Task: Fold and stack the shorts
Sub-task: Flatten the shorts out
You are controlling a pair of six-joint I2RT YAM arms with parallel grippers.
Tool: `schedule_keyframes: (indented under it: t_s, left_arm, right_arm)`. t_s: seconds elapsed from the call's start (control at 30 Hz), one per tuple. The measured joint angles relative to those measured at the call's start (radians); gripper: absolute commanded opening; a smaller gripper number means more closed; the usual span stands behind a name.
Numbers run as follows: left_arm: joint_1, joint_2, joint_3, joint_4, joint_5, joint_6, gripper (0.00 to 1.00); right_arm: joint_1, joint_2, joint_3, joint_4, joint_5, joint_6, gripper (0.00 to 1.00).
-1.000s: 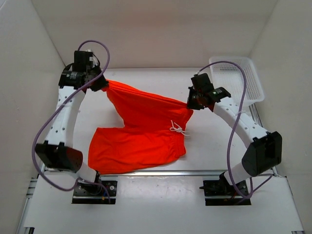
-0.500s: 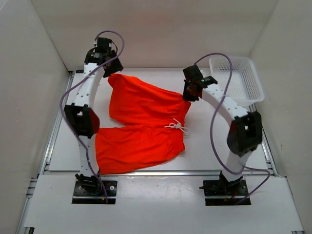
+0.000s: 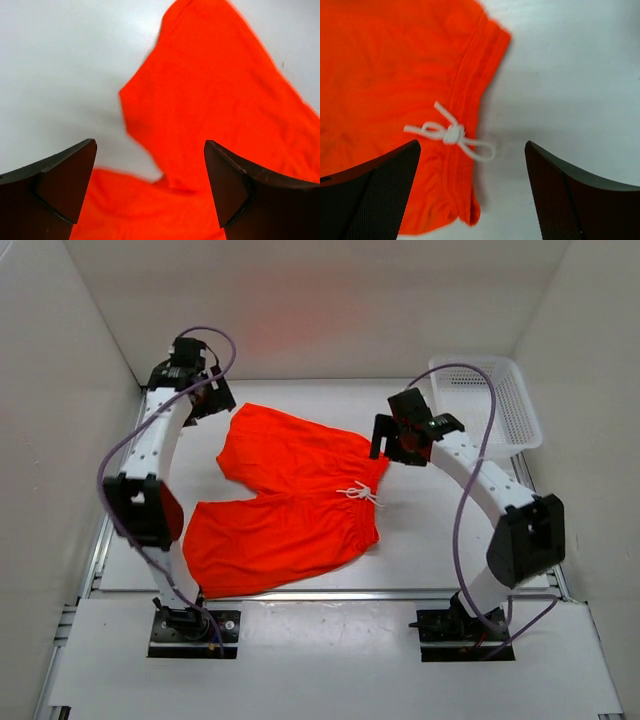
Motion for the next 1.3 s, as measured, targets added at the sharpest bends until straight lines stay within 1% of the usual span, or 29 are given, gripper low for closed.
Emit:
schedule_keyframes:
  t_s: [0.1,0.13,0.17,0.23,0.27,0.3,0.33,0.4,0.43,0.47,0.53,0.63,0.67,0.73,0.77,0.87,0.9,0.93,0.97,1.07,1.23,1.3]
  left_arm:
    - [0.017,-0.249,-0.238,0.042,0.008,0.005,0.93]
    - [0.018,-0.34,-0.338,0.055,0.019,-0.002,0.9]
    - [0.018,-0.421,-0.442,0.068,0.037,-0.011,0.81]
    - [0.015,-0.552,-0.649,0.106,0.087,-0.051,0.69]
    - [0.015,-0.597,-0.747,0.128,0.117,-0.071,0.61]
    - [0.014,-0.626,-0.847,0.14,0.16,-0.096,0.39]
    - [0.011,-0.635,-0.939,0.161,0.194,-0.122,0.29]
    - [0.002,-0.595,-1.058,0.182,0.235,-0.165,0.13]
    - [-0.008,-0.559,-1.094,0.185,0.246,-0.183,0.1]
    - [-0.018,-0.53,-1.112,0.188,0.249,-0.196,0.1]
    - [-0.04,-0.483,-1.121,0.204,0.254,-0.214,0.1]
    - [-0.055,-0.456,-1.098,0.23,0.254,-0.228,0.1]
    - [-0.055,-0.438,-1.078,0.235,0.252,-0.228,0.1]
    - [-0.055,-0.378,-1.027,0.253,0.244,-0.226,0.1]
    - [-0.055,-0.341,-1.001,0.264,0.24,-0.225,0.1]
    - [-0.056,-0.231,-0.938,0.283,0.229,-0.214,0.1]
    - [-0.057,-0.193,-0.913,0.283,0.229,-0.206,0.1]
    - [-0.056,-0.168,-0.884,0.266,0.235,-0.199,0.1]
    - [-0.058,-0.15,-0.857,0.263,0.237,-0.19,0.1]
    - [-0.068,-0.078,-0.757,0.259,0.241,-0.167,0.1]
    - [-0.09,0.079,-0.522,0.244,0.266,-0.116,0.1]
    - [-0.102,0.134,-0.428,0.241,0.266,-0.098,0.14]
  right_arm:
    - [0.037,-0.117,-0.121,0.01,-0.066,0.022,0.89]
    - [0.048,-0.154,-0.169,0.01,-0.095,0.031,0.87]
    - [0.054,-0.183,-0.218,0.015,-0.127,0.039,0.87]
    - [0.055,-0.228,-0.324,0.024,-0.204,0.058,0.86]
    - [0.055,-0.235,-0.367,0.027,-0.239,0.062,0.85]
    - [0.053,-0.237,-0.41,0.036,-0.277,0.067,0.83]
    - [0.052,-0.231,-0.449,0.043,-0.319,0.071,0.8]
    - [0.053,-0.203,-0.482,0.054,-0.382,0.074,0.78]
    - [0.054,-0.187,-0.484,0.058,-0.403,0.073,0.77]
    - [0.055,-0.171,-0.484,0.072,-0.423,0.071,0.77]
    - [0.058,-0.137,-0.479,0.1,-0.452,0.061,0.77]
    - [0.06,-0.083,-0.463,0.132,-0.477,0.047,0.7]
    - [0.06,-0.061,-0.456,0.141,-0.483,0.045,0.62]
    - [0.06,-0.012,-0.44,0.156,-0.49,0.034,0.51]
    - [0.06,0.011,-0.433,0.161,-0.491,0.031,0.37]
    - [0.06,0.062,-0.415,0.167,-0.482,0.029,0.16]
    - [0.06,0.072,-0.41,0.167,-0.478,0.032,0.06]
    - [0.059,0.079,-0.404,0.167,-0.472,0.033,0.02]
    - [0.058,0.084,-0.398,0.167,-0.461,0.036,0.0]
    - [0.045,0.096,-0.378,0.163,-0.424,0.045,0.0]
    - [-0.031,0.128,-0.342,0.157,-0.374,0.055,0.0]
    - [-0.051,0.133,-0.32,0.15,-0.343,0.056,0.0]
